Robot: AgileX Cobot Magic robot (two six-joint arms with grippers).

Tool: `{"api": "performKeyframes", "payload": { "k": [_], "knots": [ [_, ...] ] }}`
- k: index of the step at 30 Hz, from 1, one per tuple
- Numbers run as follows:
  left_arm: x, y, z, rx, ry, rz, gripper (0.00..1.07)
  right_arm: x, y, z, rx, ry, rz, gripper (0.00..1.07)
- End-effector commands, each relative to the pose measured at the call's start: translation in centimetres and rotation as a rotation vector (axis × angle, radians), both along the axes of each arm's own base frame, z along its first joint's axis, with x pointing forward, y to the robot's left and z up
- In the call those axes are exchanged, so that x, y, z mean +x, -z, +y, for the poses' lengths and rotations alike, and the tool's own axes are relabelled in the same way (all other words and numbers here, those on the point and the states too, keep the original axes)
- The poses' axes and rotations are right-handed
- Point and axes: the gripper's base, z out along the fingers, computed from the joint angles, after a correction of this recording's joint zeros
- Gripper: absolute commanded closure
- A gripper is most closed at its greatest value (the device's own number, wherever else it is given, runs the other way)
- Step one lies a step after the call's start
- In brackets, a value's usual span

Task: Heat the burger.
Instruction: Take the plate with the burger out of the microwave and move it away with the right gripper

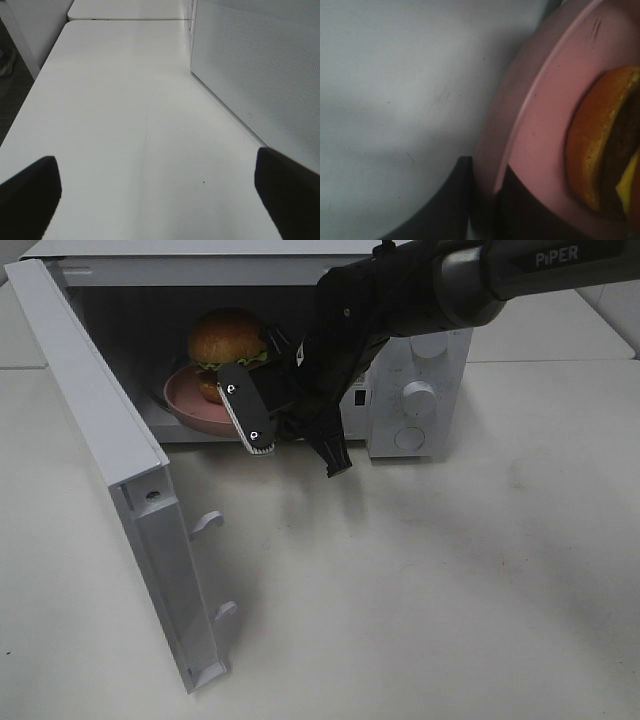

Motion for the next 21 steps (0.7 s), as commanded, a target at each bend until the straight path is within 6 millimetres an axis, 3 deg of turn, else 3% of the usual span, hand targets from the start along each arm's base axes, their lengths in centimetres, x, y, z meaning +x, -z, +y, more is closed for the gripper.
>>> {"api": "performKeyframes", "payload": {
  "k": [1, 21],
  "knots": [
    [-0.3, -0.1, 0.0, -0.004, -0.004, -0.031, 0.03, -0.5, -2.1, -0.4, 0.040, -0.022, -0.082, 1.07],
    [-0.3, -0.1, 0.0, -0.004, -0.004, -0.031, 0.03, -4.6, -3.8, -3.0, 0.030, -0.118, -0.093, 1.07]
  ]
}}
